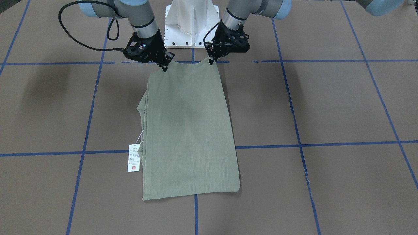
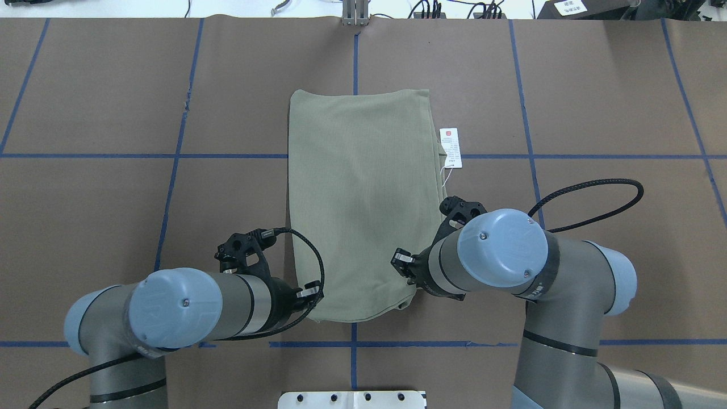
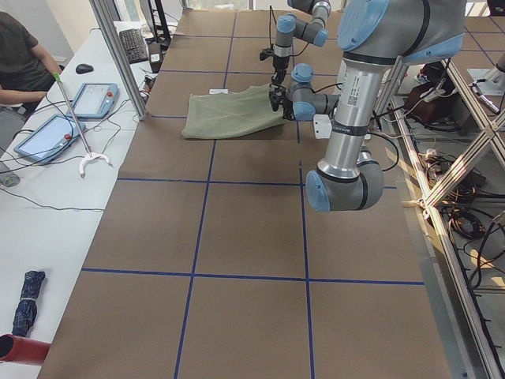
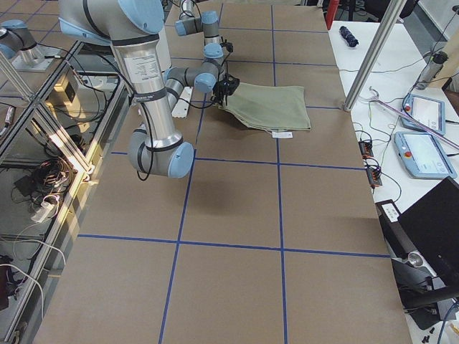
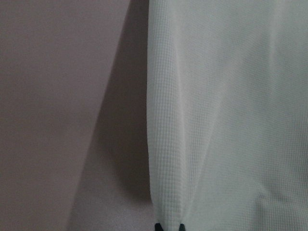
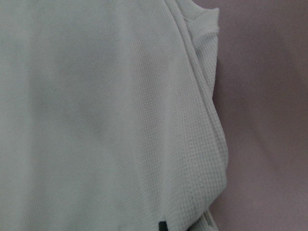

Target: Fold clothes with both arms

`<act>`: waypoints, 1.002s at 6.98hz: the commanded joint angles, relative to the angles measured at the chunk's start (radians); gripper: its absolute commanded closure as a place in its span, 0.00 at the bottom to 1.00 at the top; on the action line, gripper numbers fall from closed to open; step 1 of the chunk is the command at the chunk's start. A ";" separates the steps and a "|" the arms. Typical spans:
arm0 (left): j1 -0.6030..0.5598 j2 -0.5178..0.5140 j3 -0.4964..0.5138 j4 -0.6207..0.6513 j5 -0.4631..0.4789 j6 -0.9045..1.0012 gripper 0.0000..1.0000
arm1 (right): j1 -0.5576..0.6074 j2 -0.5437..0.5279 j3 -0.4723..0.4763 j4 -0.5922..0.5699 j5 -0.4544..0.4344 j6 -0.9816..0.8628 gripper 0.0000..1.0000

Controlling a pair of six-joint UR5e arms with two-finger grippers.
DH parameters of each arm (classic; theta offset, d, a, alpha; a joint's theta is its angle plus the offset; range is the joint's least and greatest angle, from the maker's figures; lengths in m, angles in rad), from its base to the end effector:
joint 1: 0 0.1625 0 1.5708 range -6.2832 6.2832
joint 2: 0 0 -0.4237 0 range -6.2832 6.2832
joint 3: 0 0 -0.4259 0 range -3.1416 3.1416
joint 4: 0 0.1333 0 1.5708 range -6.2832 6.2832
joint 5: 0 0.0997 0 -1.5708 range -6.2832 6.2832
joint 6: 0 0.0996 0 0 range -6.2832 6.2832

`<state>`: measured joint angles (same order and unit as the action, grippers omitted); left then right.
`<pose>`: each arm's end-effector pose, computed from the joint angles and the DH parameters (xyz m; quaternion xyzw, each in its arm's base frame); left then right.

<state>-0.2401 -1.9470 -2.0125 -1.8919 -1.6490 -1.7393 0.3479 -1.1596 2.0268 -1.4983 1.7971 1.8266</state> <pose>0.5323 -0.2596 0.1968 -0.0136 0.5396 -0.1501 0.8283 -0.5094 -0.3028 0.2029 -0.0799 -0.4540 0.2146 0.8611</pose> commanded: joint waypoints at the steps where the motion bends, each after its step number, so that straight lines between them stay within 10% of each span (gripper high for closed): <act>1: 0.070 0.071 -0.177 0.116 0.003 0.006 1.00 | -0.045 -0.015 0.082 0.000 0.048 0.054 1.00; 3: 0.093 0.074 -0.262 0.221 0.000 0.004 1.00 | -0.055 -0.025 0.107 0.001 0.091 0.057 1.00; 7: -0.055 -0.064 -0.123 0.217 -0.003 0.109 1.00 | 0.078 -0.017 0.037 0.003 0.070 0.054 1.00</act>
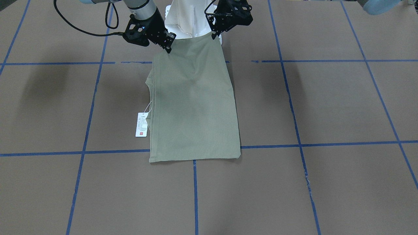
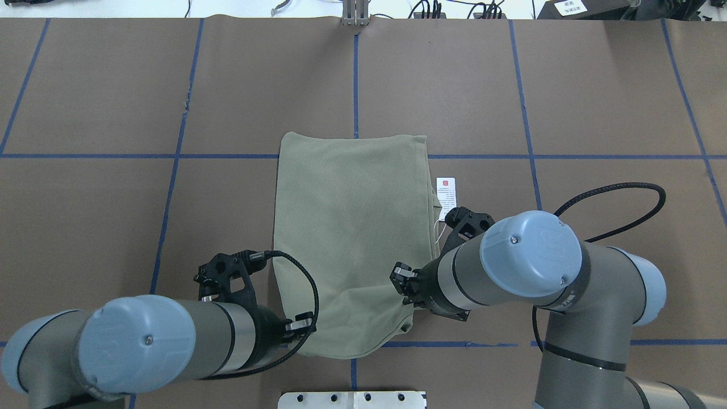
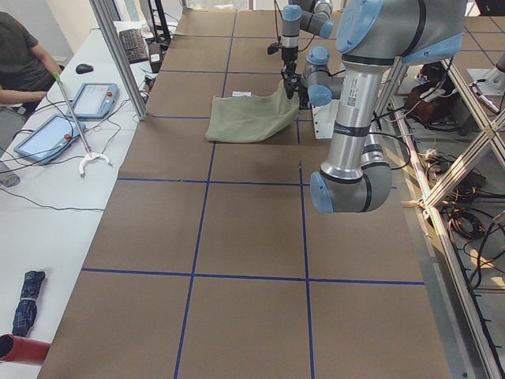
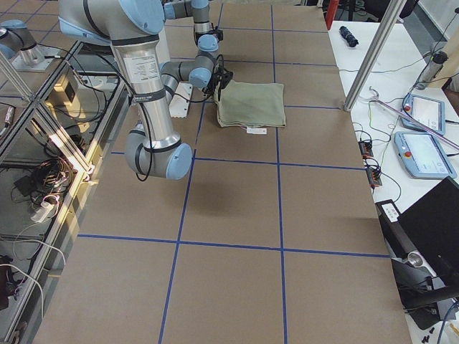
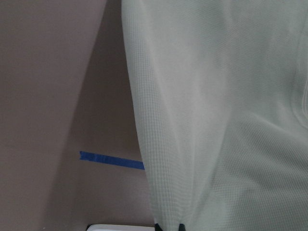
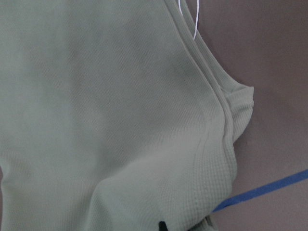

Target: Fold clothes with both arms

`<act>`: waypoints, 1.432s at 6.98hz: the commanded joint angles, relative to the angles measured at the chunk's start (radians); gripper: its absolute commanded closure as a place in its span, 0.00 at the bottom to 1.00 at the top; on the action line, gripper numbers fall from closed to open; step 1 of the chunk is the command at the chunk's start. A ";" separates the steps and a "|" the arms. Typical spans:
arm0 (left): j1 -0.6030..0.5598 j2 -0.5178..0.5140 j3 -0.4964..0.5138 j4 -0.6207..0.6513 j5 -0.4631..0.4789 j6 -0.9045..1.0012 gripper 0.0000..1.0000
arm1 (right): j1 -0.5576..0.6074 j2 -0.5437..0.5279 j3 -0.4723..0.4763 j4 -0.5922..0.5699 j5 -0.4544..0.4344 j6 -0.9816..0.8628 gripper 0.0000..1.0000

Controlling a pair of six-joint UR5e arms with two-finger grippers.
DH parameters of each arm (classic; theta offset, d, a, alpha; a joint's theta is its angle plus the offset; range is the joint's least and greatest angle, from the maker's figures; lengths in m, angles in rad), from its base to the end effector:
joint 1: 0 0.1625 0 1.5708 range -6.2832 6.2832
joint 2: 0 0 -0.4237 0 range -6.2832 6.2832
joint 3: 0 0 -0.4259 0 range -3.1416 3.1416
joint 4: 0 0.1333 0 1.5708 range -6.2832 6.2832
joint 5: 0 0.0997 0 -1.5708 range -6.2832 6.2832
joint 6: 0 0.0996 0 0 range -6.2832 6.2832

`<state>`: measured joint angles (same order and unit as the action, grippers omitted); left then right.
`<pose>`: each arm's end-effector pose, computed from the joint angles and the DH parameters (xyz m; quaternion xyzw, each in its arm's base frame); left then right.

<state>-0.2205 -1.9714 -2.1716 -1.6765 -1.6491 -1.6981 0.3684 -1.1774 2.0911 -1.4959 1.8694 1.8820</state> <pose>0.4880 -0.2380 0.1492 -0.0088 0.5263 -0.1268 0.8408 -0.4821 -0.2976 0.1857 -0.1175 -0.4727 0.2236 0.8443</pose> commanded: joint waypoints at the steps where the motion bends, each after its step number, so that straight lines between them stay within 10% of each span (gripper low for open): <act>1: -0.145 -0.047 0.068 -0.005 -0.005 0.098 1.00 | 0.110 0.004 -0.066 0.008 -0.001 -0.009 1.00; 5: -0.247 -0.142 0.325 -0.217 -0.025 0.135 1.00 | 0.230 0.080 -0.207 0.013 -0.001 -0.015 1.00; 10: -0.347 -0.179 0.416 -0.239 -0.026 0.137 1.00 | 0.259 0.198 -0.454 0.217 -0.002 -0.014 1.00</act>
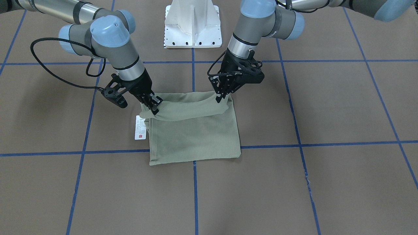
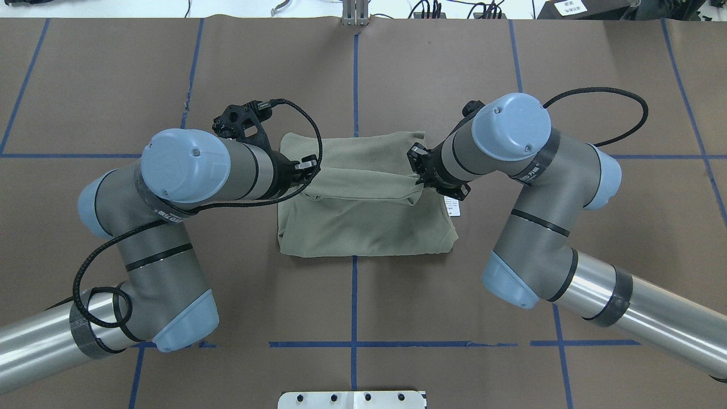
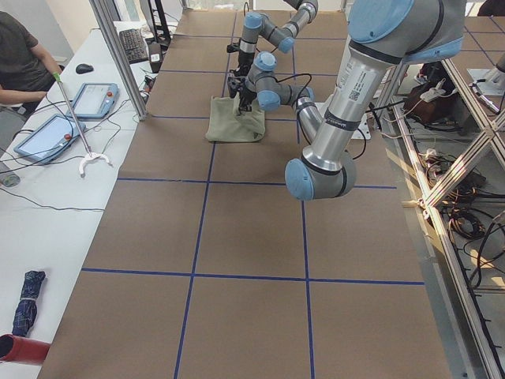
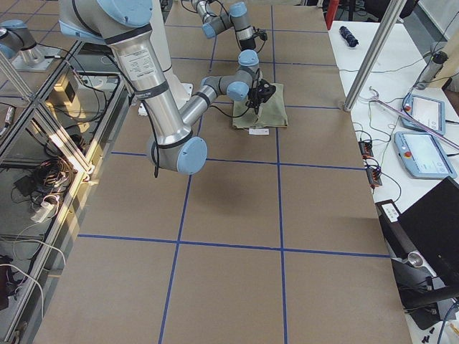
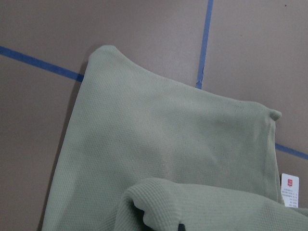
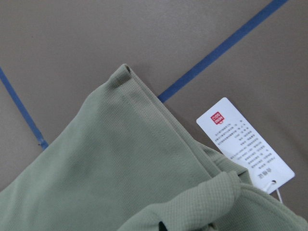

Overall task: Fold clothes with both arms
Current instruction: 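Lay the folded edge down near the collar and open both grippers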

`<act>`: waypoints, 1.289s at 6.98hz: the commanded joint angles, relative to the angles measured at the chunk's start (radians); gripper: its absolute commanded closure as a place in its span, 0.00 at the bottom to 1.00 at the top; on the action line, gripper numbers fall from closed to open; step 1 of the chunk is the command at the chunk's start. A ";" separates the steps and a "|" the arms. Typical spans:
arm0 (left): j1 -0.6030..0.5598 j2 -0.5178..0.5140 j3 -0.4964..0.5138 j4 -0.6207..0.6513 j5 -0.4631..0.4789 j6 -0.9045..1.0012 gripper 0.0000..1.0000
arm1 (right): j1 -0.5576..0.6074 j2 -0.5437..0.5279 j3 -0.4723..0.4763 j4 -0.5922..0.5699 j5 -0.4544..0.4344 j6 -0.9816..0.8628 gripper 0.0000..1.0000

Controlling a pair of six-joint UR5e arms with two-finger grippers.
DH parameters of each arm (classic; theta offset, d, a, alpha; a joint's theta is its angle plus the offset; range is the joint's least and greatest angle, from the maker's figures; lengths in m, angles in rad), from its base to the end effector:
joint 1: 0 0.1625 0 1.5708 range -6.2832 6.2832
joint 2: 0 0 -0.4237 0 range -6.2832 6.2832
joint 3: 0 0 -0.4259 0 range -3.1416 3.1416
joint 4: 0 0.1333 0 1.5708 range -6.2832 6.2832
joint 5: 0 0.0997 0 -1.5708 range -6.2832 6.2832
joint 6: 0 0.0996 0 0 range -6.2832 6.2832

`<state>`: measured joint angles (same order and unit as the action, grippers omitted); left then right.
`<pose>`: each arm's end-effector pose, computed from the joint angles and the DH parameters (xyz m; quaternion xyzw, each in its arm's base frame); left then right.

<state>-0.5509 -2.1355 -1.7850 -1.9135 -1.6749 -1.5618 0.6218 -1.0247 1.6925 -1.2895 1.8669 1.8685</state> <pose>0.5000 -0.4515 0.1744 0.1044 0.5226 -0.1997 0.8222 -0.5001 -0.4866 0.2353 -0.0566 -0.4672 0.3300 0.8183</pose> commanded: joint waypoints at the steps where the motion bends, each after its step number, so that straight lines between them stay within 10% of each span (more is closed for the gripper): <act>1: -0.024 -0.035 0.065 -0.004 0.001 -0.001 1.00 | 0.010 0.054 -0.069 0.012 0.002 0.000 1.00; 2: -0.024 -0.059 0.097 -0.006 0.001 -0.013 1.00 | 0.015 0.055 -0.071 0.012 0.002 0.000 1.00; 3: -0.026 -0.092 0.131 -0.003 0.003 -0.020 1.00 | 0.022 0.063 -0.088 0.012 0.000 0.000 0.29; 4: -0.065 -0.106 0.159 0.002 0.001 -0.017 0.77 | 0.044 0.107 -0.147 0.012 0.002 0.001 0.00; 5: -0.104 -0.125 0.203 0.005 0.001 0.029 0.01 | 0.064 0.154 -0.215 0.012 0.006 0.001 0.00; 9: -0.268 -0.121 0.250 0.013 -0.146 0.243 0.00 | 0.078 0.172 -0.154 0.000 0.076 -0.020 0.00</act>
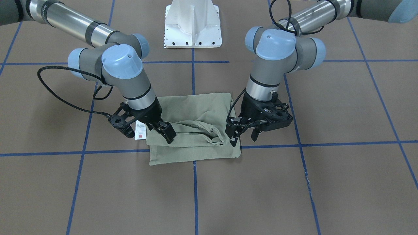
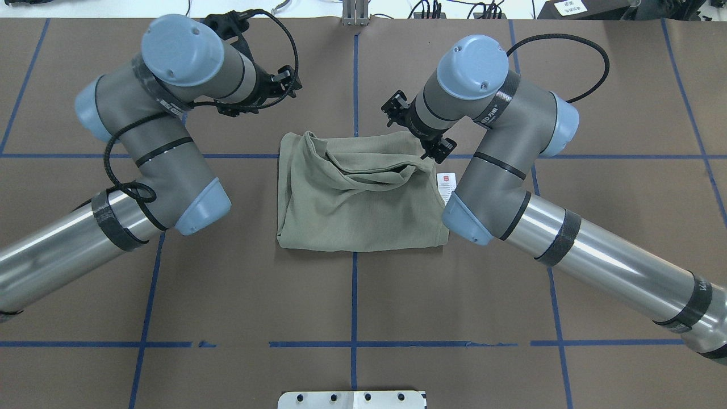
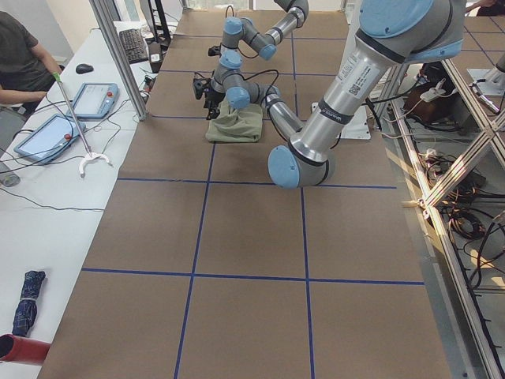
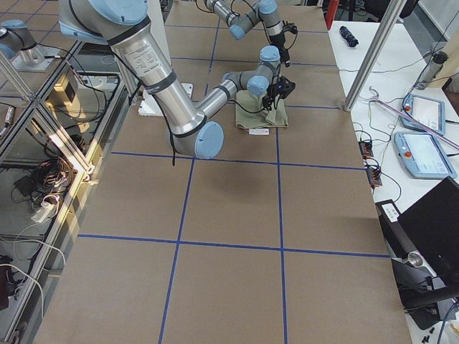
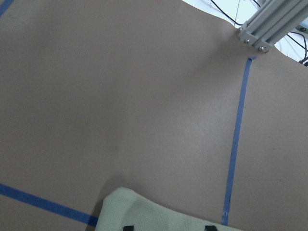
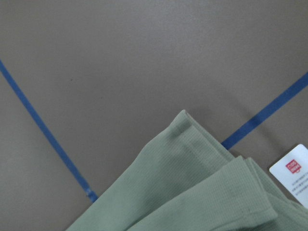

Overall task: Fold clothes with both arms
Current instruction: 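Lay the folded edge down near the collar and open both grippers, then raise the left gripper away while the right gripper presses the fold flat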

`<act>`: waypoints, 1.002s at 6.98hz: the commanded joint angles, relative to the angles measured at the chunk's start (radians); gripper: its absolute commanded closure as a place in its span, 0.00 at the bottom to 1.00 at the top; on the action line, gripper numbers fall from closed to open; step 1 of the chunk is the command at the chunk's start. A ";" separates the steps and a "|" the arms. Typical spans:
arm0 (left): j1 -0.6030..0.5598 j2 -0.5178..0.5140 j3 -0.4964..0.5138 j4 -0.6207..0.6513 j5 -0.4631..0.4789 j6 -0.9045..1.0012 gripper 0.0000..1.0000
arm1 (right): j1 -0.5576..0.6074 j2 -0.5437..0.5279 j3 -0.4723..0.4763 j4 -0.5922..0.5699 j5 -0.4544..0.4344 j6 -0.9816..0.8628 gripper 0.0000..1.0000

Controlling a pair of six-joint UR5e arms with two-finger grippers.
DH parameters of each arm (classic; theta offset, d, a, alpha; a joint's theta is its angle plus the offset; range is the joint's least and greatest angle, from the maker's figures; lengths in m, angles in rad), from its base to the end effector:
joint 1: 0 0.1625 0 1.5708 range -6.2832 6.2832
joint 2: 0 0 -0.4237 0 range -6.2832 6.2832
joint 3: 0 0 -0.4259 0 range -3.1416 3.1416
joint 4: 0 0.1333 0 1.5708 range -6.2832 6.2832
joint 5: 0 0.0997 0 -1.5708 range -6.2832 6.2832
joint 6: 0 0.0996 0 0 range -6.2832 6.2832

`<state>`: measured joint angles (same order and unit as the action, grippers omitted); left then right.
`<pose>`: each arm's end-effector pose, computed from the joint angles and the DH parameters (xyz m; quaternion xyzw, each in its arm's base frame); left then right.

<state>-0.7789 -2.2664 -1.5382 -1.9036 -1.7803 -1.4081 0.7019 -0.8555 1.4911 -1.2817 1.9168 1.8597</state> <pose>0.4498 -0.6022 0.1949 0.1336 0.4650 -0.2174 0.8478 -0.5126 -0.5638 0.2063 -0.0607 -0.4616 0.3516 0.8122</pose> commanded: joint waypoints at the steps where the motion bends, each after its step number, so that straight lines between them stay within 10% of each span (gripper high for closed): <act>1: -0.062 0.037 0.000 -0.003 -0.059 0.165 0.00 | -0.022 -0.013 0.098 -0.013 0.062 -0.031 0.00; 7: -0.126 0.088 -0.005 -0.014 -0.062 0.288 0.00 | -0.183 0.035 -0.003 -0.171 -0.047 -0.410 0.00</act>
<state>-0.9034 -2.1813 -1.5426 -1.9167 -1.8422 -1.1210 0.5198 -0.8435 1.5420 -1.4498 1.8876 1.5088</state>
